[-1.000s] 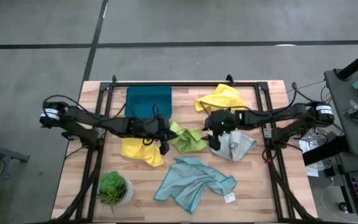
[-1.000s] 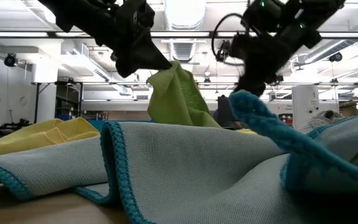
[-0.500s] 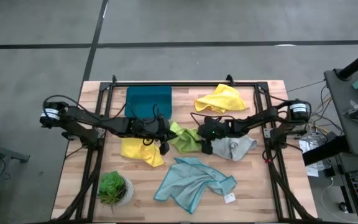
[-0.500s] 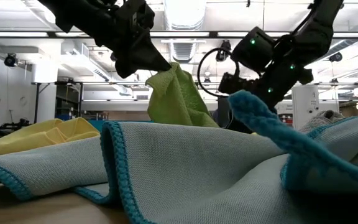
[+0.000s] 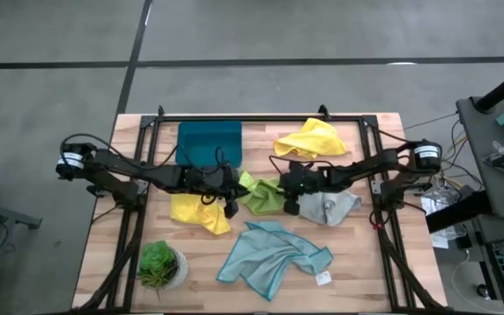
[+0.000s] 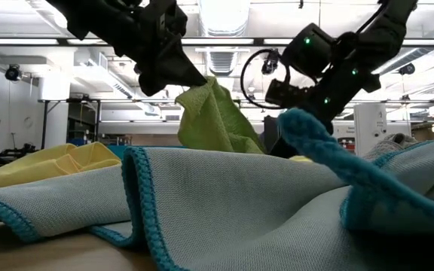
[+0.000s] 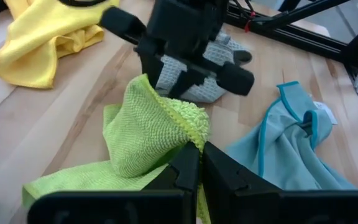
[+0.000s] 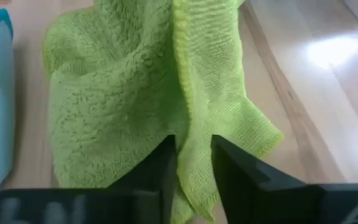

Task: Fold microfiber towels
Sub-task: Fold the green microfiber towel

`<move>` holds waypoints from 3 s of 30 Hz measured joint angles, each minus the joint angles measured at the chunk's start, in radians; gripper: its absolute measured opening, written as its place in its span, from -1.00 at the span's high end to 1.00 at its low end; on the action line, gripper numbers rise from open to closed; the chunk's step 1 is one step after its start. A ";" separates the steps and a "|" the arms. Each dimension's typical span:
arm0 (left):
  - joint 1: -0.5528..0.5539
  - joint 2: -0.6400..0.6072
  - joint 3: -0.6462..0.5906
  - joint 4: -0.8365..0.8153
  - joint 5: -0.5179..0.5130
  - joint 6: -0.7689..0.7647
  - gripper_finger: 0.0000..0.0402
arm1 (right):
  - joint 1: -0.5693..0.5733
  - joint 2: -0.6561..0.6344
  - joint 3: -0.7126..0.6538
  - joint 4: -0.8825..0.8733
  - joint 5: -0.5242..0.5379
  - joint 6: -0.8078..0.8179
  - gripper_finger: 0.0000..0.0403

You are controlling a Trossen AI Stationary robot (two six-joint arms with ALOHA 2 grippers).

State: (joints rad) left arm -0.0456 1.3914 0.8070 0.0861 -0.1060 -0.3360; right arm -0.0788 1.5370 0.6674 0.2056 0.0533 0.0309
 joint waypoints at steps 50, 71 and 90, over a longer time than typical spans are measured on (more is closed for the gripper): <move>-0.019 0.175 -0.023 -0.076 0.177 -0.038 0.54 | 0.009 -0.308 0.013 -0.377 0.152 0.011 0.96; -0.102 0.319 -0.014 -0.063 -0.033 -0.050 0.42 | 0.009 -0.308 0.013 -0.388 0.149 0.012 0.96; -0.092 -0.060 0.096 -0.385 -0.031 0.153 1.00 | 0.024 -0.365 0.134 -0.577 0.150 -0.076 0.96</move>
State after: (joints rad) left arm -0.1372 1.3312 0.9033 -0.2993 -0.1368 -0.1826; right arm -0.0544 1.1724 0.8012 -0.3715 0.2031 -0.0451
